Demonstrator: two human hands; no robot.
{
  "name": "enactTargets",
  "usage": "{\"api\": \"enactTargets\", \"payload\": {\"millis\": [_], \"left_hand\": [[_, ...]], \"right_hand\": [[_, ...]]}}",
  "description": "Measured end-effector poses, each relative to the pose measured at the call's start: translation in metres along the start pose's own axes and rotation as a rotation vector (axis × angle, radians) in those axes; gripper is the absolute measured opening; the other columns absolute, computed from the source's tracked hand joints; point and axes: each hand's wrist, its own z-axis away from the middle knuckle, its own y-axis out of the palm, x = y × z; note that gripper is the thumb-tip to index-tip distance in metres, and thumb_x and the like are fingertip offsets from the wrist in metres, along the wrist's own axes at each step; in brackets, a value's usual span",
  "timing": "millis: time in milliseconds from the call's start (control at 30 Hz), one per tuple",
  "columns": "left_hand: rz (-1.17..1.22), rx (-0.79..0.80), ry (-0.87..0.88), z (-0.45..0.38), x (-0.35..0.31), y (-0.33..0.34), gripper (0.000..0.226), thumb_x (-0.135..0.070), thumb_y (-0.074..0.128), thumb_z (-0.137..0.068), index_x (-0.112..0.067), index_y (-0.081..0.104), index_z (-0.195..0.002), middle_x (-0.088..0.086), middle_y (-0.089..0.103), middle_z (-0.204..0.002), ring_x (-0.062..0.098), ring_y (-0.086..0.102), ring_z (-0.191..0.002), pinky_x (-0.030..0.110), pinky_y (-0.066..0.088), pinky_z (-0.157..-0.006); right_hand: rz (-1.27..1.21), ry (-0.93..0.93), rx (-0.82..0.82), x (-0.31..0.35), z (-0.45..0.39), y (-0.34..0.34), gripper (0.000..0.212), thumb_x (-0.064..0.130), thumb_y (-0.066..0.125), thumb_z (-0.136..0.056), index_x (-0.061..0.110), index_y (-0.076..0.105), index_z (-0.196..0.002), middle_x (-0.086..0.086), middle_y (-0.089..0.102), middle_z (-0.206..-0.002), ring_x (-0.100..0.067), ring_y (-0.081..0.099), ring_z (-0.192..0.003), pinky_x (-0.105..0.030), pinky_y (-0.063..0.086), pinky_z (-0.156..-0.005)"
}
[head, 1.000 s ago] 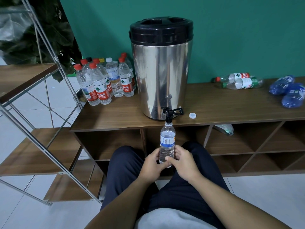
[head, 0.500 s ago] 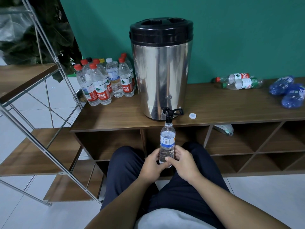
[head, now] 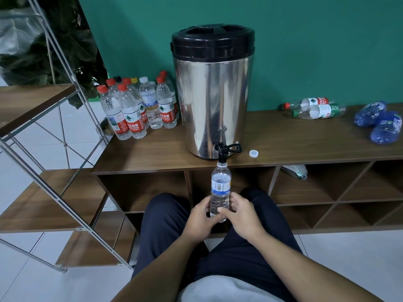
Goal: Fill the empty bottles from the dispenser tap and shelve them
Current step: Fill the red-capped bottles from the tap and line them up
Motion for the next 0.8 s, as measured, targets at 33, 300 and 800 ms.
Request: {"api": "enactTargets", "payload": {"millis": [33, 300, 800], "left_hand": [[0.000, -0.001, 0.000, 0.0001, 0.0000, -0.0001, 0.052, -0.019, 0.087, -0.099, -0.032, 0.068, -0.145, -0.008, 0.080, -0.133, 0.014, 0.075, -0.126, 0.051, 0.059, -0.113], [-0.009, -0.004, -0.011, -0.0014, 0.0018, -0.0003, 0.053, -0.022, 0.088, -0.097, -0.034, 0.068, -0.145, -0.009, 0.080, -0.132, 0.015, 0.075, -0.125, 0.052, 0.058, -0.113], [-0.018, -0.006, -0.008, -0.0018, 0.0033, -0.0006, 0.054, -0.022, 0.088, -0.097, -0.034, 0.067, -0.146, -0.009, 0.079, -0.132, 0.015, 0.075, -0.125, 0.052, 0.058, -0.113]], "right_hand": [[-0.001, 0.000, 0.000, 0.0003, 0.0002, 0.0001, 0.046, 0.002, 0.081, -0.096, 0.025, 0.071, -0.135, 0.011, 0.082, -0.119, -0.008, 0.077, -0.114, -0.034, 0.063, -0.100], [-0.022, 0.005, 0.004, 0.0006, 0.0009, -0.0005, 0.044, 0.000, 0.079, -0.097, 0.024, 0.071, -0.133, 0.009, 0.082, -0.118, -0.010, 0.078, -0.113, -0.035, 0.065, -0.095], [-0.019, 0.009, 0.000, -0.0004, 0.0006, 0.0002, 0.045, 0.000, 0.080, -0.096, 0.023, 0.071, -0.134, 0.009, 0.082, -0.118, -0.010, 0.078, -0.113, -0.034, 0.065, -0.095]]}}
